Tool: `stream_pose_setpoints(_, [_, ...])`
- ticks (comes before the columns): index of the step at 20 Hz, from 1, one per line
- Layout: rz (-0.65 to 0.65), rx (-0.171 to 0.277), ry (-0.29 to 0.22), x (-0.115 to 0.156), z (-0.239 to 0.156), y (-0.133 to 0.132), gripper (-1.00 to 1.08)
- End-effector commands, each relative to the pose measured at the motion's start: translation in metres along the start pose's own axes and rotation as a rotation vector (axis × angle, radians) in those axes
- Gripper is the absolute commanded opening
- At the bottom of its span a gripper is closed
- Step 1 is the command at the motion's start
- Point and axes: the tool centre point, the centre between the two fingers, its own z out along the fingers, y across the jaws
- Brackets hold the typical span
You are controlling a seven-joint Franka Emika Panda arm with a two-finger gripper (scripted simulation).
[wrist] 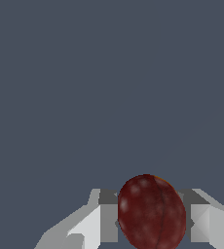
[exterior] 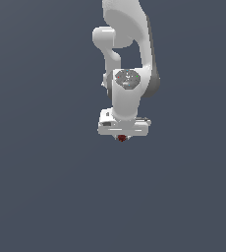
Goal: Pick up the object and move it to a goal position.
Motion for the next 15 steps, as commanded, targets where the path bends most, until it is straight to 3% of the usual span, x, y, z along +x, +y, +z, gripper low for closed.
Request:
stream_pose_setpoints(1, [0.0, 0.0, 0.0, -0.01, -0.017, -0.011, -1.0])
stream_pose_setpoints(15, [0.0, -0.001, 0.0, -0.034, -0.065, -0.043, -1.0])
